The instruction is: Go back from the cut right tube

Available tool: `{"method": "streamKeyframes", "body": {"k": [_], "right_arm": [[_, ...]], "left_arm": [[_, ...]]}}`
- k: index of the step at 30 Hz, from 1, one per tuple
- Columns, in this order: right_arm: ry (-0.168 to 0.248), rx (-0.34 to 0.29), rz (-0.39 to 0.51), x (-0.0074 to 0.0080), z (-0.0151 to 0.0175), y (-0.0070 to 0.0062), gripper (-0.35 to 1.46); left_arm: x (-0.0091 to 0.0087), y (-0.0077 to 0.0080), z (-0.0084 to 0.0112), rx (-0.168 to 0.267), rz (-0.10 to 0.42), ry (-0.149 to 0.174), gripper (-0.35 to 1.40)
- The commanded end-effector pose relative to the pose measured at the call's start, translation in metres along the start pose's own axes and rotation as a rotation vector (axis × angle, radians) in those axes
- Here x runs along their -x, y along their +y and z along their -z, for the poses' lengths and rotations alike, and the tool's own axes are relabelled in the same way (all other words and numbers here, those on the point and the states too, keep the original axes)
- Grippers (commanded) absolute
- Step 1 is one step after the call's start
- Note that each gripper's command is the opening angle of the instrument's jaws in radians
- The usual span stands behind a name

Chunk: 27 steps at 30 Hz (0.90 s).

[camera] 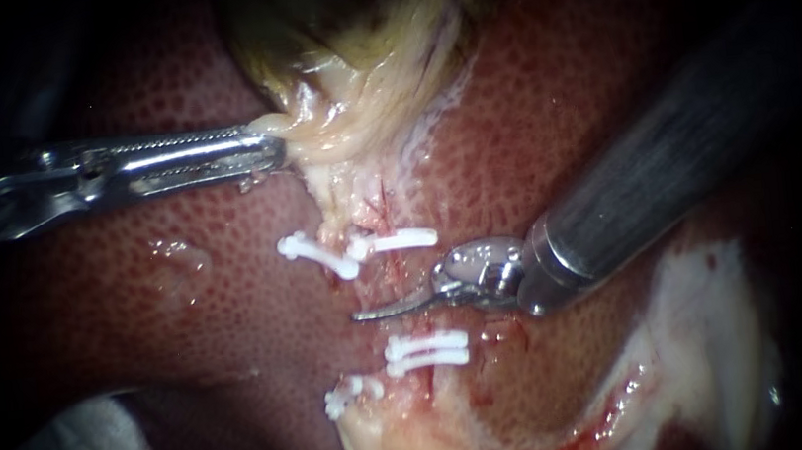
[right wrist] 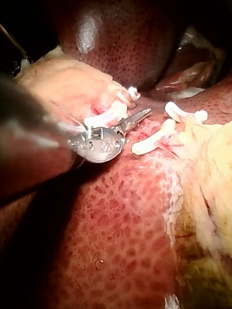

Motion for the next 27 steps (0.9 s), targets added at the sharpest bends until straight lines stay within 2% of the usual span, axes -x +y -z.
{"method": "streamKeyframes", "body": {"k": [1,6,11,17,27], "right_arm": [[0.006,0.008,0.0,0.0001,0.0,-0.0002,-0.35],[0.014,0.033,0.002,0.0001,-0.0001,-0.0007,-0.35],[0.013,0.032,0.003,0.0001,-0.0002,-0.0011,0.25],[0.021,0.029,0.004,0.0001,-0.0002,-0.0012,0.66],[0.023,0.026,0.005,0.0003,0.0,-0.0014,0.86]], "left_arm": [[0.0,0.0,0.0,0.0,0.0,0.0,-0.35],[0.0,0.0,0.0,0.0,0.0,0.0,-0.35],[0.0001,0.0,0.0,0.0,0.0,0.0,-0.35],[0.0001,0.0,0.0,0.0,0.0,0.0,-0.35],[0.0001,-0.0001,0.0,0.0,-0.001,0.0,-0.35]]}}
